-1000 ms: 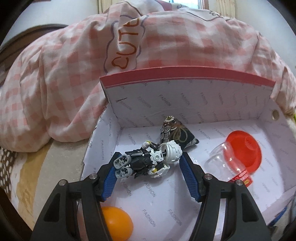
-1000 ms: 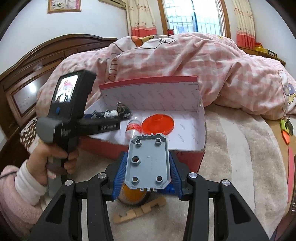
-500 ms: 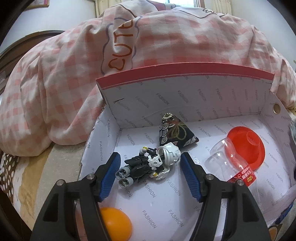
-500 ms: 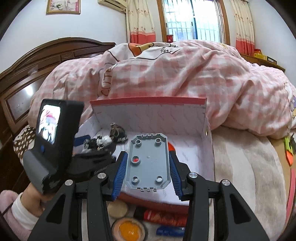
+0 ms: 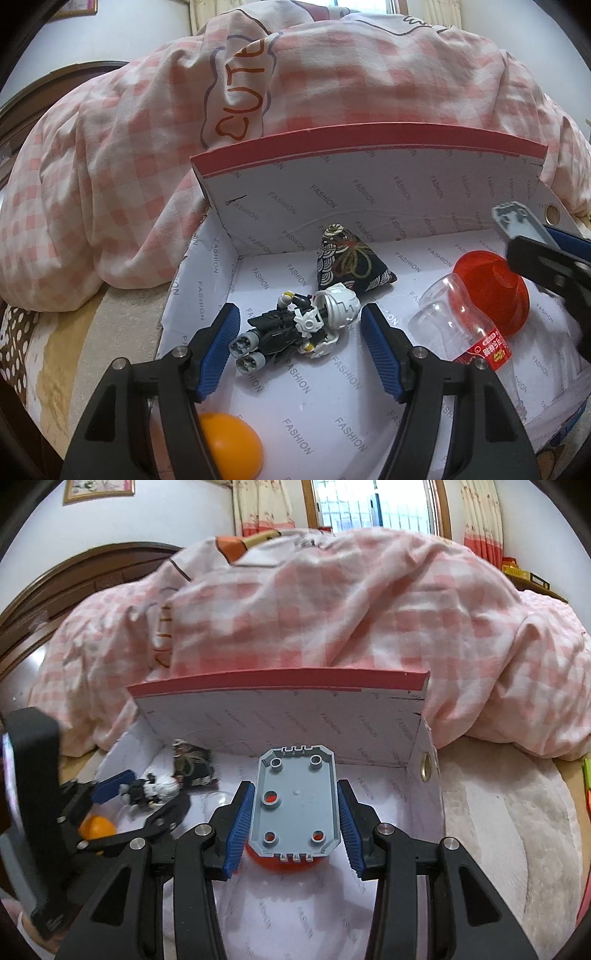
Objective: Organize objects
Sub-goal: 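Lower the figure and plate into the shoebox and open both tools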
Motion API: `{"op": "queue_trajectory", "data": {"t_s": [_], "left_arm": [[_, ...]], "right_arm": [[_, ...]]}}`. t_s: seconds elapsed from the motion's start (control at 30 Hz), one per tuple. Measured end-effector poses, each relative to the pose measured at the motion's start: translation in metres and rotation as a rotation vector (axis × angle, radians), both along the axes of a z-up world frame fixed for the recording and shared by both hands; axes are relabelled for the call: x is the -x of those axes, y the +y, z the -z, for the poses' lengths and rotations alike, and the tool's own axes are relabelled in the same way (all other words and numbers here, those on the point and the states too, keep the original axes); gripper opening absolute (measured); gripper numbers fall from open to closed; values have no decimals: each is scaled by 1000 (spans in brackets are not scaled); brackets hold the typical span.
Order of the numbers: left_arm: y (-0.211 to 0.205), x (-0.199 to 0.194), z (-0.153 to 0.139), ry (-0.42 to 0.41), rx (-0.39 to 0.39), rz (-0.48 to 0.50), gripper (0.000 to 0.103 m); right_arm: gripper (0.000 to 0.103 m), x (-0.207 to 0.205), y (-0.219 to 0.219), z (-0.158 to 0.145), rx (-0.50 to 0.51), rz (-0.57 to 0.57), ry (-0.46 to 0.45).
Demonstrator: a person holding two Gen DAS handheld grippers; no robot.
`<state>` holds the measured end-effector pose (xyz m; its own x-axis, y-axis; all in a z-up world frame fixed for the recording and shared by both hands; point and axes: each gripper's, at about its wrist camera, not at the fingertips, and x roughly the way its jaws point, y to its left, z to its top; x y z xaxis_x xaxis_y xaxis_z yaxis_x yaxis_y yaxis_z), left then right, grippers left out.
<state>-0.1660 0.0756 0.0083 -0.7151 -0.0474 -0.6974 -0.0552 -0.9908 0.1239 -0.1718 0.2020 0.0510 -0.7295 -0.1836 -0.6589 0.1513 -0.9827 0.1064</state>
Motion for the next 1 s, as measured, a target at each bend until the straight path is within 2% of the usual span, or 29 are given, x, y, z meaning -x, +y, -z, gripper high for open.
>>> {"op": "queue_trajectory", "data": {"t_s": [0.23,0.3,0.4,0.6,0.8,1.0], "left_arm": [[5,-4,2,-2,6,3,71],[6,-6,1,1,0,9,71],[6,-11,0,4,-18,18,71],[6,-25,-8,5,-79,52,71],[12,-44,-18,25,-69,72,71],[7,-61,-22,24,-97,68,71]], "right_arm": [[46,11,-1,9,13,-14,-37],[57,8,-2,8,5,-20,-24],[61,2,-4,4,2,-26,-3],[63,-15,2,-8,31,-10,30],[63,-36,11,-14,75,3,43],[63,-59,15,-18,109,7,65]]}}
